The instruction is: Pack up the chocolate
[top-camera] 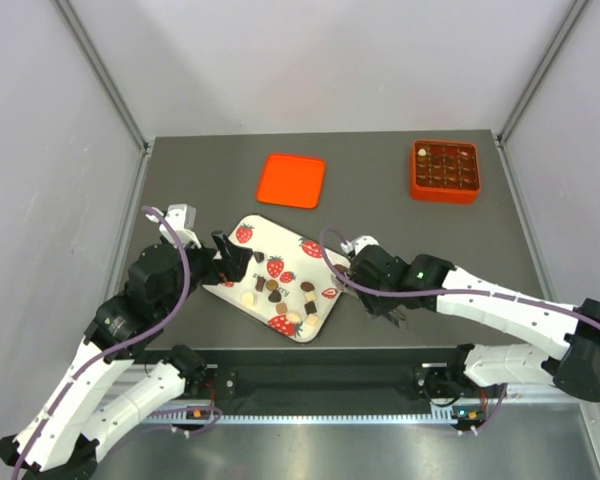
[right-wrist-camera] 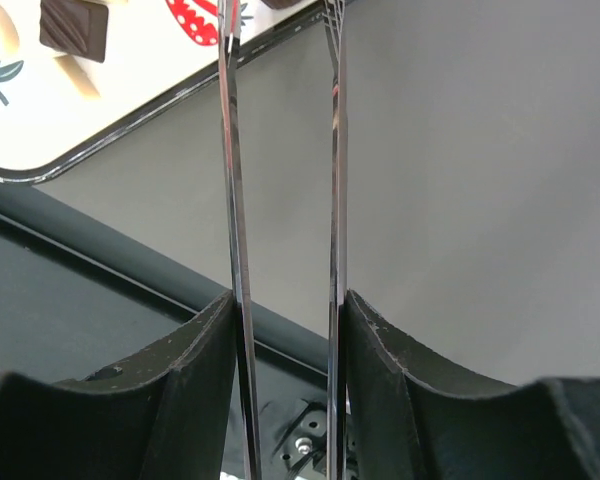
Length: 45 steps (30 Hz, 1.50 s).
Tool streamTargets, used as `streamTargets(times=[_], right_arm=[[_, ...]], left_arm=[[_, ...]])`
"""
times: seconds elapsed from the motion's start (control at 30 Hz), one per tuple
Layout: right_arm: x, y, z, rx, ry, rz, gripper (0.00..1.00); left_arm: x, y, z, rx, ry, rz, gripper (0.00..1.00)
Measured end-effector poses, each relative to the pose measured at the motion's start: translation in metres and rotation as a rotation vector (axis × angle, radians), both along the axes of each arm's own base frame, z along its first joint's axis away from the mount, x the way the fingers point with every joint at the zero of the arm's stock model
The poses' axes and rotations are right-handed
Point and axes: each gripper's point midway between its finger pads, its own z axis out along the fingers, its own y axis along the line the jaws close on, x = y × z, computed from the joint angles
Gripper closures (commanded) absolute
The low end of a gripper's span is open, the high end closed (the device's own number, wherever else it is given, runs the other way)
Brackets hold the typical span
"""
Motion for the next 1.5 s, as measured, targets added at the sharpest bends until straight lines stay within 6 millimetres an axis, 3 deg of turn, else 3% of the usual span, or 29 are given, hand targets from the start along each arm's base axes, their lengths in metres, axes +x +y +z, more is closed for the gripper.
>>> streamTargets(times=[0.4,0.6,0.83,1.0,1.1,1.27,1.37,1.5], right_arm=[[0.000,0.008,-0.011,-0.023,0.021,0.015,0.63],[0.001,0.012,-0.008,-0.011,0.020,0.019,0.67],[0.011,0.027,0.017,0.052,-0.020,0.023,0.69],[0.038,0.028,0.047,0.109,-0.075,-0.011,0.70],[0.083,0.002,0.069,0.120,-0.136,-0.131,0.71],[0.172,-0.072,0.105,0.091,-0.264,-0.395,0.70],[0.216,-0.119,0.112,0.049,-0.311,-0.532,0.70],[0.269,-0.180,0.100,-0.025,-0.312,-0.690,0.70]], left_arm=[[0.000,0.000,0.000,0.002,0.000,0.000,0.01],[0.000,0.000,0.000,0.002,0.000,0.001,0.01],[0.001,0.000,-0.001,0.009,0.002,-0.001,0.01],[0.003,0.000,-0.003,0.021,0.005,0.000,0.01],[0.004,-0.001,-0.005,0.027,0.009,0.000,0.01],[0.008,-0.005,-0.017,0.044,0.034,-0.005,0.01],[0.011,-0.007,-0.025,0.060,0.056,-0.009,0.01],[0.012,-0.011,-0.036,0.073,0.079,-0.022,0.01]])
